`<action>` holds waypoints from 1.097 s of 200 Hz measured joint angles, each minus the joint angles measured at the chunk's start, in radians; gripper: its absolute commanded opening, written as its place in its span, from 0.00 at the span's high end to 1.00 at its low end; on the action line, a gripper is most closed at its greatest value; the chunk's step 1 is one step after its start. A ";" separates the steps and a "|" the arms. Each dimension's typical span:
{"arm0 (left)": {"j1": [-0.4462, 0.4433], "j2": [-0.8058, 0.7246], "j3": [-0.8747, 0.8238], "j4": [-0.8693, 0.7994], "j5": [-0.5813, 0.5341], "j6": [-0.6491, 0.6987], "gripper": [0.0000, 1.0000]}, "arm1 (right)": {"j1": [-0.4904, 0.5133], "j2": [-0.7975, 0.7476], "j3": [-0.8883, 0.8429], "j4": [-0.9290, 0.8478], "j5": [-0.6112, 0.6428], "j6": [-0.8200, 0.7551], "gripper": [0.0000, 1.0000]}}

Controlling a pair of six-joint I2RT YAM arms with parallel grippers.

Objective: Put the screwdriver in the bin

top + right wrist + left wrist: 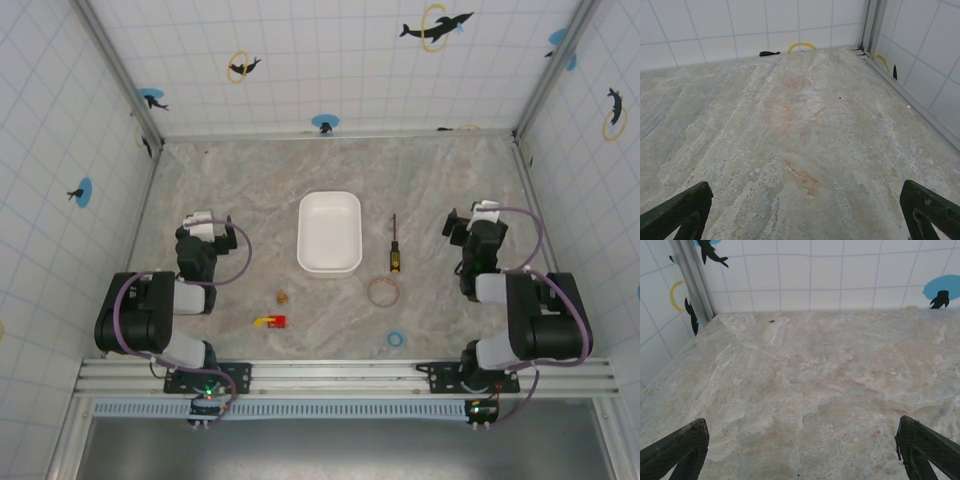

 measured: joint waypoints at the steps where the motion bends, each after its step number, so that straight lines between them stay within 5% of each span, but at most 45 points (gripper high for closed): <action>1: 0.000 0.000 0.000 0.000 0.000 0.000 0.03 | 0.000 -0.002 0.001 -0.002 0.000 0.000 0.01; 49: 0.000 -0.116 0.171 -0.290 -0.013 -0.005 0.03 | 0.005 -0.146 0.152 -0.285 0.013 0.017 0.01; 88: -0.003 -0.243 0.402 -0.560 0.107 -0.071 0.03 | 0.011 -0.174 0.399 -0.649 -0.054 0.077 0.01; 151: -0.048 -0.175 0.509 -0.828 0.284 -0.220 0.02 | 0.131 -0.015 0.648 -1.146 -0.219 0.149 0.01; 219: -0.055 -0.148 0.504 -0.923 0.364 -0.293 0.02 | 0.289 0.150 0.739 -1.333 -0.278 0.209 0.08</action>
